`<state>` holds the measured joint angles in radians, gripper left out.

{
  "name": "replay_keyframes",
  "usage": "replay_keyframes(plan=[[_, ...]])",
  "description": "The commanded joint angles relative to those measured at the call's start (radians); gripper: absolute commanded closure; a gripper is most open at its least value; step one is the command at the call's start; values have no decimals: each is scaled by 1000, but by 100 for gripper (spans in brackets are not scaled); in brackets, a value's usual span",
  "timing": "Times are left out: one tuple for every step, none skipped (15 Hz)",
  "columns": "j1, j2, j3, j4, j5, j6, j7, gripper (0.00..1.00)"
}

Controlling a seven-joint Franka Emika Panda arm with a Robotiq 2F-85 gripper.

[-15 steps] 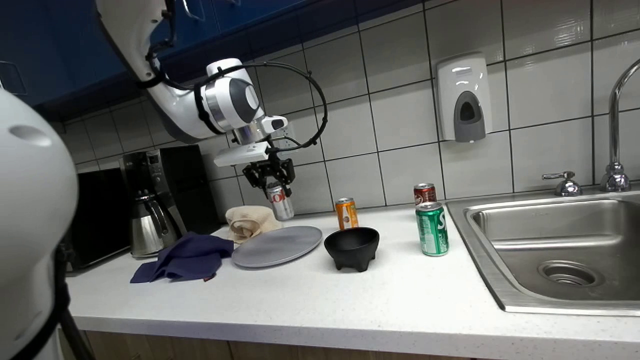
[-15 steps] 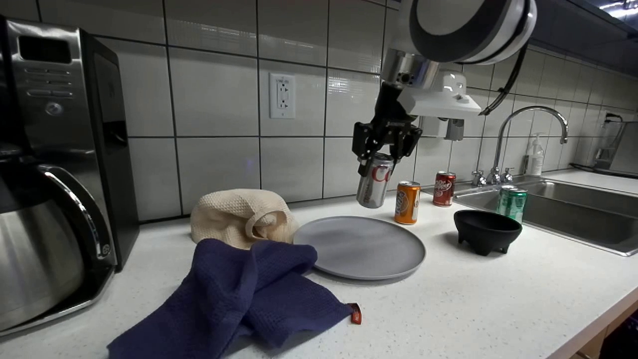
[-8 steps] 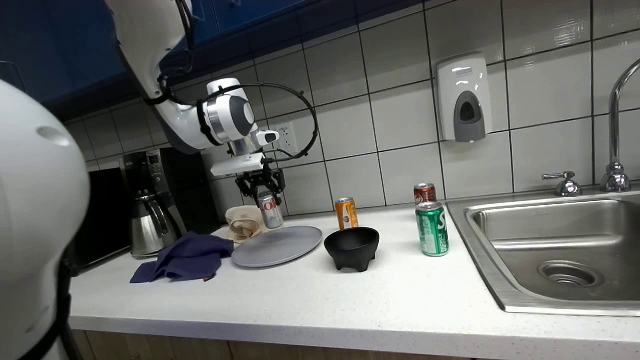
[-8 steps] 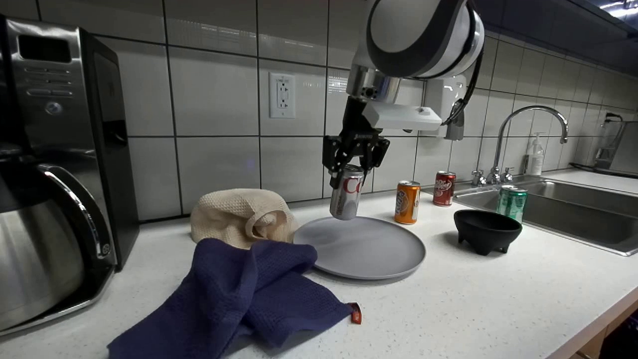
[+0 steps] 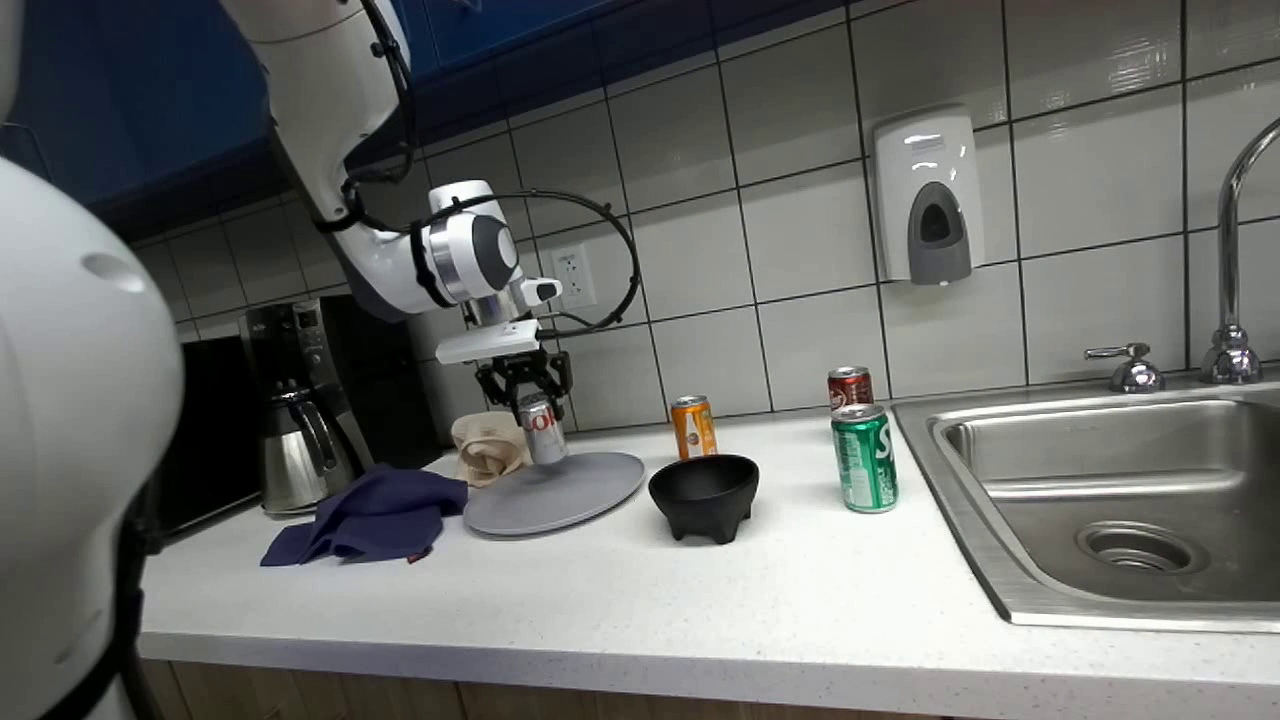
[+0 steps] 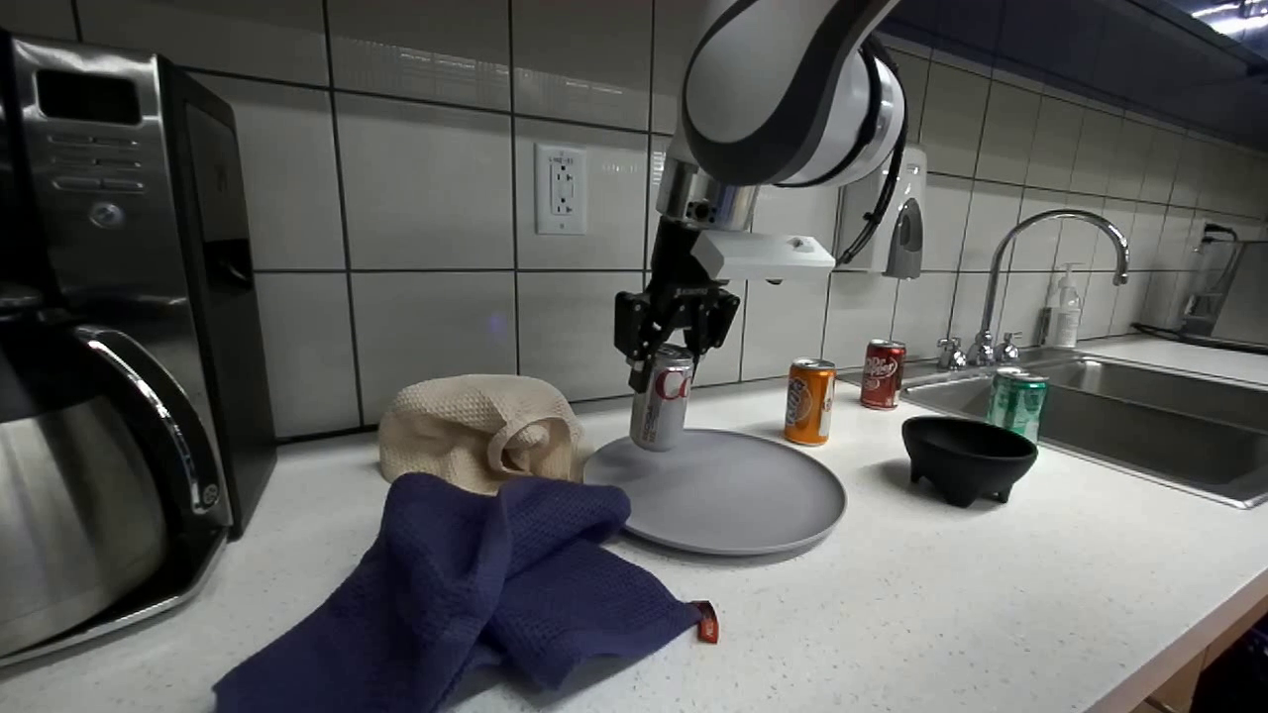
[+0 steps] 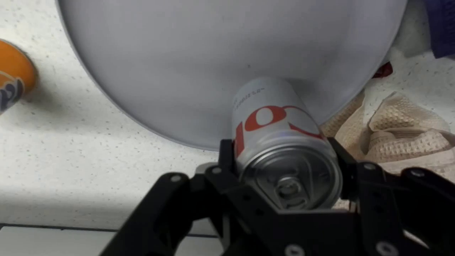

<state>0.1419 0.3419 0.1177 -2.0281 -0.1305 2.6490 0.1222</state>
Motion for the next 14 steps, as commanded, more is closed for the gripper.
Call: replay_keyframes(plan=[[2, 49, 11, 86, 36, -52, -75, 62], [9, 64, 12, 105, 38, -60, -78, 62], [11, 73, 12, 115, 41, -64, -84, 62], [13, 84, 13, 127, 44, -70, -90, 62], [14, 93, 13, 136, 47, -77, -93, 62], [15, 100, 14, 144, 51, -83, -97, 62], [16, 107, 13, 151, 53, -89, -98, 62], [16, 111, 12, 154, 55, -95, -99, 62], [16, 113, 10, 155, 55, -101, -97, 62], [15, 113, 6, 154, 54, -109, -94, 62], [13, 113, 6, 153, 57, -119, -96, 62], [13, 114, 3, 152, 55, -127, -93, 62], [13, 113, 2, 152, 56, -133, -93, 62], [12, 114, 2, 152, 57, -139, -93, 62]])
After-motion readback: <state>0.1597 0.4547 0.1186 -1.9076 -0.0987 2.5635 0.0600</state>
